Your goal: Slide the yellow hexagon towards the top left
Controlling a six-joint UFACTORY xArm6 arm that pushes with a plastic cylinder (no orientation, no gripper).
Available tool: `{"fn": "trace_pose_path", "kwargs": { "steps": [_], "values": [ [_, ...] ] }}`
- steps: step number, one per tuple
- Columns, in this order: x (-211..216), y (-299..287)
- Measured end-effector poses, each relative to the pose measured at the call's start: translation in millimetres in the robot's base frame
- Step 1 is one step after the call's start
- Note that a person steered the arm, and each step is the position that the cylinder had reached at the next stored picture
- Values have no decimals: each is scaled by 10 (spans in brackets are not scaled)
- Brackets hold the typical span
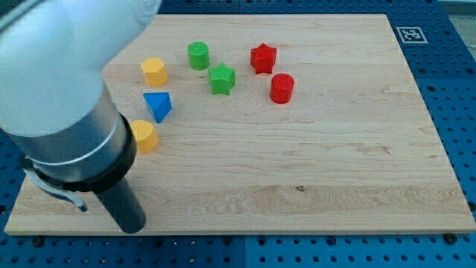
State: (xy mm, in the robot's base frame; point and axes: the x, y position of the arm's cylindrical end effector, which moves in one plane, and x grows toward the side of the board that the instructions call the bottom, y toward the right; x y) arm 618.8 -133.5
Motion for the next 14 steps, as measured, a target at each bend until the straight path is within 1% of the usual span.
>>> {"fn": "trace_pose_path", "kwargs": {
  "steps": [1, 3, 4, 5, 6, 7, 10, 11, 12, 13, 14],
  "values": [
    [-194, 321],
    [-1487, 415],
    [-2005, 415],
    [-2078, 373],
    [-2171, -66],
    [-2372, -253],
    [-3006, -254],
    [-2993, -237],
    [-2806, -126],
    [-2764, -61],
    [-2890, -61]
  ]
}}
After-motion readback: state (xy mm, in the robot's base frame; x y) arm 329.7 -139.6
